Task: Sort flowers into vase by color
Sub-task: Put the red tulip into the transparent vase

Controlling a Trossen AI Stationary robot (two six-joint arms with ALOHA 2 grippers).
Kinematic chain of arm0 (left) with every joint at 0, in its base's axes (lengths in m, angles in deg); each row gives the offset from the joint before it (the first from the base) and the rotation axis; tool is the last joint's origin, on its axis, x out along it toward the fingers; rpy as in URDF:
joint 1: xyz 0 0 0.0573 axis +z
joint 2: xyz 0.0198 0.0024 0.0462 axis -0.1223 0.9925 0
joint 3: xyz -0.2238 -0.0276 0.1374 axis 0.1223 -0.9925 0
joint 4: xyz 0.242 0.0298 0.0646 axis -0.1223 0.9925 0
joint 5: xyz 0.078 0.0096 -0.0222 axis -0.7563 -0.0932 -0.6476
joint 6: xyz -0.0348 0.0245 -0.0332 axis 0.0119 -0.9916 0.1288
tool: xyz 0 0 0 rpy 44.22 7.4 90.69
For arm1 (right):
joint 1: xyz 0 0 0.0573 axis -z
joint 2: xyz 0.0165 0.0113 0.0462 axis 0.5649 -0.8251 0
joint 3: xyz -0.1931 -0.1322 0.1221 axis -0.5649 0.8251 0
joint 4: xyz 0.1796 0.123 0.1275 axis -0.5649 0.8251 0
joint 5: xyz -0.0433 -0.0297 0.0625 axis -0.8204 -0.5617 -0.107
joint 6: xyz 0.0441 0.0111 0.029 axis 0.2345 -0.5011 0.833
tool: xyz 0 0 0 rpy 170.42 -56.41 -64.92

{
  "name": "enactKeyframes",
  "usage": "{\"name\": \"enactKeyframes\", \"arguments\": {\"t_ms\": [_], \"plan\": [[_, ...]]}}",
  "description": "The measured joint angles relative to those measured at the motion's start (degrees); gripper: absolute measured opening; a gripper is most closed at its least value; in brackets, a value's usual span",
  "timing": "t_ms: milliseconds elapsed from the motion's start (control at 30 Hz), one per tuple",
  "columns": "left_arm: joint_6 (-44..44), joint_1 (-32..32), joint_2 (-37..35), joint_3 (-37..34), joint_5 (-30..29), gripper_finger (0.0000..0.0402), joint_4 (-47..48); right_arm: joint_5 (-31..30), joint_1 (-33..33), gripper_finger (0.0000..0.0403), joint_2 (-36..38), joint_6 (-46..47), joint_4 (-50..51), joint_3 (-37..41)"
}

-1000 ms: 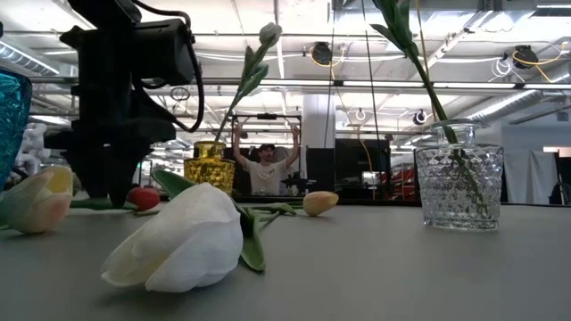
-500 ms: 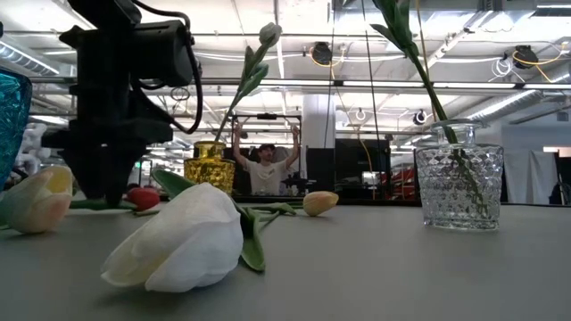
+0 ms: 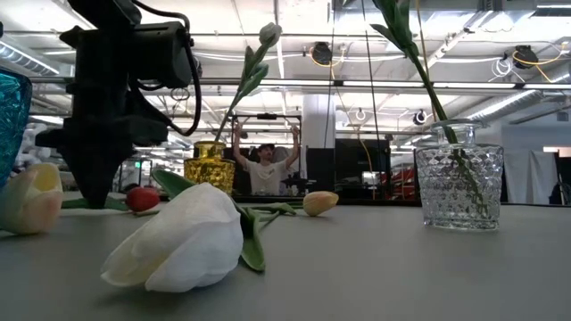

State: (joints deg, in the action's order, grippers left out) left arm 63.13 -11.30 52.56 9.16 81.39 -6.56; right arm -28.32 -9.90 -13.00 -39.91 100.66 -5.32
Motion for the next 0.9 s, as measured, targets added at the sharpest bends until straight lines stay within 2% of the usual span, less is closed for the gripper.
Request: {"name": "enactKeyframes", "arguments": {"t_ms": [500,900], "plan": [[-1.4,-0.8,-0.2,1.6,2.1,0.0003,0.8,0.0,0.0,0.0183,0.0,0.0,1.3,0.0],[-1.0,-4.7,-3.8,7.9,1.6,0.0001,12.5,-0.3,0.1,0.0183,0.0,-0.2,1.6,0.0]]}}
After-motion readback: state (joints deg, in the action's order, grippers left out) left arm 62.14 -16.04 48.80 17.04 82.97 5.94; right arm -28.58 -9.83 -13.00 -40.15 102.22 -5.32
